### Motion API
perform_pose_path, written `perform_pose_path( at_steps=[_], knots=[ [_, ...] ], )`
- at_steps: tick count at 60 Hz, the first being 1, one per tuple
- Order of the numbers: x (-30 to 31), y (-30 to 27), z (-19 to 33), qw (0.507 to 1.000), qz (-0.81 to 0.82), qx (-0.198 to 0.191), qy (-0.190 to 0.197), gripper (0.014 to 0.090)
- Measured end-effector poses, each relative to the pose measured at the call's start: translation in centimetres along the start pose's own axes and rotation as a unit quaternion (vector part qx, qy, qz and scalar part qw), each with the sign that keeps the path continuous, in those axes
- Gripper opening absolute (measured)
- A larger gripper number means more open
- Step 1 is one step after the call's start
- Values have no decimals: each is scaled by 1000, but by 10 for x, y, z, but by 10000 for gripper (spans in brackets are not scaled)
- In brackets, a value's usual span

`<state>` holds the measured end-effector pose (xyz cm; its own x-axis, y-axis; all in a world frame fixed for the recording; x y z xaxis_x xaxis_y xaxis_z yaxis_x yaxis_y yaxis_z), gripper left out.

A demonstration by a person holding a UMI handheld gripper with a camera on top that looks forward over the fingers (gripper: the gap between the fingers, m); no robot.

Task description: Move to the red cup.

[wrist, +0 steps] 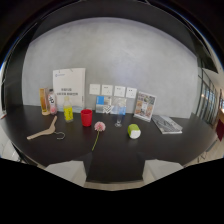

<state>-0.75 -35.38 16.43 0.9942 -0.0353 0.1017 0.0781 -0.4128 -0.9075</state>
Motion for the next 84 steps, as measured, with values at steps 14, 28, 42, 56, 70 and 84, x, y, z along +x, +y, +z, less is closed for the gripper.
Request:
perform_pose_path(
  at_steps=[14, 28, 42, 56, 70, 84],
  knots=[
    [-56, 10, -23, 1000, 6, -1, 12, 859],
    [-132, 17, -22, 1000, 8, -8, -9, 854],
    [-170, 3, 18, 1000, -5, -13, -16, 855],
    [-176, -11, 104, 1000, -1, -22, -19, 854],
    [-162, -36, 209, 999, -6, -36, -12, 854],
    [-163, -38, 270, 998, -5, -57, -24, 851]
  ],
)
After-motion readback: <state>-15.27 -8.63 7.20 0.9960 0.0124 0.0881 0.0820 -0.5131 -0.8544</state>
